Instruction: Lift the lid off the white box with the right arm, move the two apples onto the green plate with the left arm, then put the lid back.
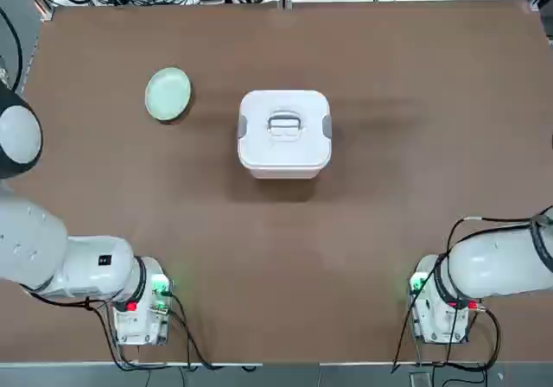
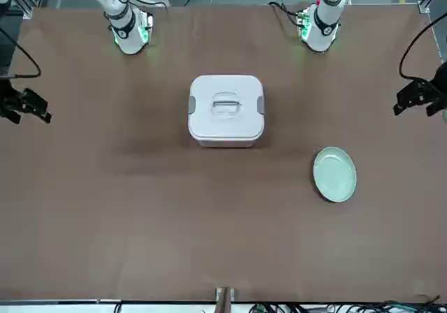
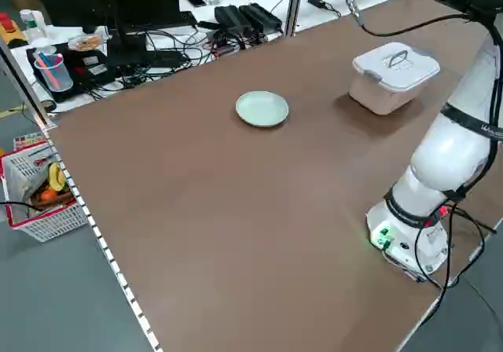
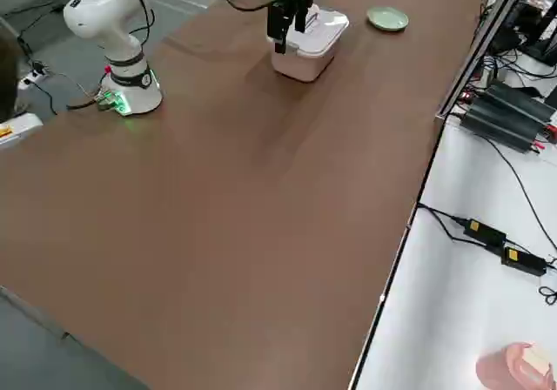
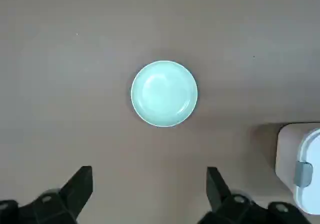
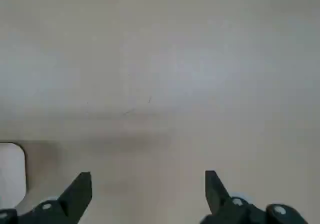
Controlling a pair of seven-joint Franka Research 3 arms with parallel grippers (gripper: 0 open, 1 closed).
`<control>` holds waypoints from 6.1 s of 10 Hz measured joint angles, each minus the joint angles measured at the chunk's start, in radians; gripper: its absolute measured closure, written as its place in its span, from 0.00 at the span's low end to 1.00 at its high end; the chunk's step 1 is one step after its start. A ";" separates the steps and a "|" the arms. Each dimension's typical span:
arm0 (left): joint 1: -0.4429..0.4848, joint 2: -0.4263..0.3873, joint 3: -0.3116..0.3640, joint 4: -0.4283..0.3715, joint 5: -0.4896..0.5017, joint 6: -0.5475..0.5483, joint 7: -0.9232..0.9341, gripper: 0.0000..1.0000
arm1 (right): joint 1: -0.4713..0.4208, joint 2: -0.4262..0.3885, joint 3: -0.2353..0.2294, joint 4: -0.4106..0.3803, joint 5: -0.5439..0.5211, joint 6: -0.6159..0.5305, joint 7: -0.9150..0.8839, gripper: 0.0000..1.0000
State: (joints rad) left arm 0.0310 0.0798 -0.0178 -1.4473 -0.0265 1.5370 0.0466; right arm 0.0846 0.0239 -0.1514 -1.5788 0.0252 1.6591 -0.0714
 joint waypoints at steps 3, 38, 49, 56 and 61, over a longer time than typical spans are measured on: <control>-0.008 0.000 -0.002 0.000 0.000 0.000 0.000 0.00 | 0.004 0.000 0.018 0.006 0.001 0.008 0.000 0.00; 0.021 -0.058 0.005 0.006 0.004 -0.008 -0.002 0.00 | 0.809 0.408 0.098 -0.076 0.059 0.453 -0.528 0.00; 0.021 -0.059 -0.002 0.022 0.000 -0.022 -0.003 0.00 | 0.821 0.412 0.155 -0.094 0.055 0.423 -0.394 0.80; 0.022 -0.092 -0.001 0.027 -0.001 -0.037 -0.002 0.00 | 0.801 0.359 0.142 -0.085 0.047 0.364 -0.382 0.93; 0.014 -0.120 -0.016 0.028 -0.039 -0.042 -0.018 0.00 | 0.629 0.279 -0.009 -0.083 0.046 0.249 -0.667 0.93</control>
State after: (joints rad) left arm 0.0455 -0.0406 -0.0335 -1.4190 -0.0651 1.4951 0.0286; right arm 0.7135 0.3025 -0.1600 -1.6621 0.0716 1.9081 -0.7388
